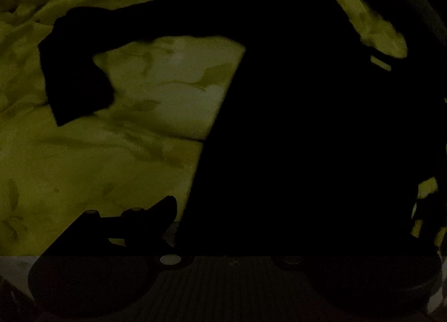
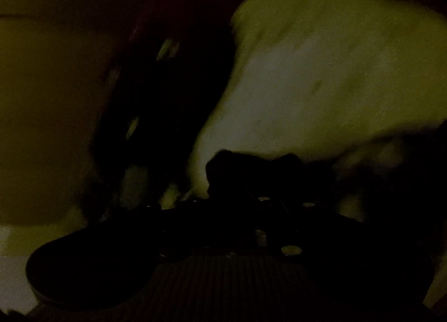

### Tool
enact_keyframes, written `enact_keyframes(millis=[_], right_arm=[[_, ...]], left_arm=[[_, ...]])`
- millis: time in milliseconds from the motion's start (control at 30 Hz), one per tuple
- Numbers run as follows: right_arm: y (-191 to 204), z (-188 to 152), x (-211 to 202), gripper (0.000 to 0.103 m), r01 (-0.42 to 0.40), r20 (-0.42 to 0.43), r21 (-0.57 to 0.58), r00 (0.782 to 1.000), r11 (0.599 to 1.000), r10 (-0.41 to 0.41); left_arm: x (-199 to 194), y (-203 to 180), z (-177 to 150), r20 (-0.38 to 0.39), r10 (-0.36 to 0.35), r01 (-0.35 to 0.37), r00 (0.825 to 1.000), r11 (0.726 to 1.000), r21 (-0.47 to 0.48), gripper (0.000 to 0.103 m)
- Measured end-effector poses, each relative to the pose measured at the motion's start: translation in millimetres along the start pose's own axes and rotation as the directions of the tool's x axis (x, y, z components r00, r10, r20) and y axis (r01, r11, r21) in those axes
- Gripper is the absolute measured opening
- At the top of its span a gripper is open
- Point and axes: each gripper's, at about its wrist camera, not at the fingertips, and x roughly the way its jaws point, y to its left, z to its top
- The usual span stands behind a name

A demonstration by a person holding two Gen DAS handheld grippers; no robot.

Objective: Fold large clothes

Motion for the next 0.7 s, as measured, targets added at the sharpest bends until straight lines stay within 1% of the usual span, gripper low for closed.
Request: enact_keyframes(millis=[67, 100, 133, 200, 233, 267, 300, 333, 367, 400, 433, 467, 500, 567, 633, 700], right_arm=[[24, -23, 30, 0.016, -0.054, -0.105, -0.012, 0.993, 0.998, 0.052], [38, -40, 53, 0.016, -0.079, -0.173, -0.02, 0.982, 0.997, 0.074], [48, -57, 77, 0.016, -0.094, -0.243, -0.021, 0.966, 0.995, 0.086], [66, -93, 129, 0.016, -0.128, -0.366, 0.007, 0.923, 0.992, 0.121], [72, -111, 156, 0.016, -0.146, -0.407, 0.033, 0.901, 0.989, 0.146], [76, -129, 177, 0.017, -0.15, -0.435, 0.058, 0.886, 0.987, 0.16], [80, -148, 206, 0.019, -0.147, -0.46, 0.086, 0.871, 0.985, 0.17], [83, -162, 229, 0.021, -0.14, -0.477, 0.101, 0.862, 0.985, 0.172], [84, -176, 253, 0.026, -0.117, -0.488, 0.106, 0.859, 0.987, 0.154], [82, -187, 271, 0.04, -0.079, -0.482, 0.109, 0.868, 0.991, 0.122], [78, -201, 289, 0.05, -0.027, -0.467, 0.125, 0.88, 0.992, 0.082], [74, -210, 302, 0.063, 0.009, -0.461, 0.138, 0.886, 0.99, 0.056], [71, -216, 313, 0.064, 0.036, -0.457, 0.124, 0.889, 0.992, 0.025], [70, -223, 316, 0.064, 0.087, -0.439, 0.047, 0.897, 0.995, -0.058], [63, -218, 309, 0.064, 0.095, -0.43, -0.019, 0.898, 0.995, -0.094], [57, -207, 292, 0.065, 0.087, -0.398, -0.096, 0.91, 0.992, -0.118]], left_arm=[[-5, 9, 5, 0.012, 0.001, -0.001, 1.0, 1.0, -0.02, 0.103], [-7, 13, 7, 0.017, 0.001, 0.0, 1.0, 1.0, -0.027, 0.103], [-10, 17, 9, 0.023, -0.001, 0.001, 1.0, 0.999, -0.033, 0.103], [-16, 26, 12, 0.032, 0.002, 0.0, 0.999, 0.999, -0.042, 0.103], [-18, 30, 13, 0.038, 0.006, -0.004, 0.999, 0.999, -0.047, 0.103], [-19, 34, 14, 0.041, 0.011, -0.009, 0.999, 0.999, -0.053, 0.103], [-21, 40, 14, 0.042, 0.017, -0.015, 0.999, 0.998, -0.059, 0.103], [-21, 45, 14, 0.041, 0.023, -0.021, 0.999, 0.998, -0.064, 0.103], [-20, 50, 13, 0.034, 0.031, -0.028, 0.999, 0.997, -0.069, 0.103], [-19, 55, 12, 0.026, 0.039, -0.037, 0.999, 0.997, -0.074, 0.103], [-18, 60, 11, 0.02, 0.045, -0.044, 0.999, 0.996, -0.079, 0.103], [-18, 64, 10, 0.016, 0.051, -0.05, 0.999, 0.995, -0.081, 0.103], [-16, 69, 9, 0.012, 0.062, -0.06, 0.998, 0.995, -0.081, 0.103], [-13, 71, 8, 0.008, 0.078, -0.078, 0.997, 0.994, -0.07, 0.103], [-10, 71, 8, 0.011, 0.089, -0.089, 0.996, 0.995, -0.039, 0.103], [-5, 65, 10, 0.018, 0.099, -0.1, 0.995, 0.995, 0.005, 0.103]])
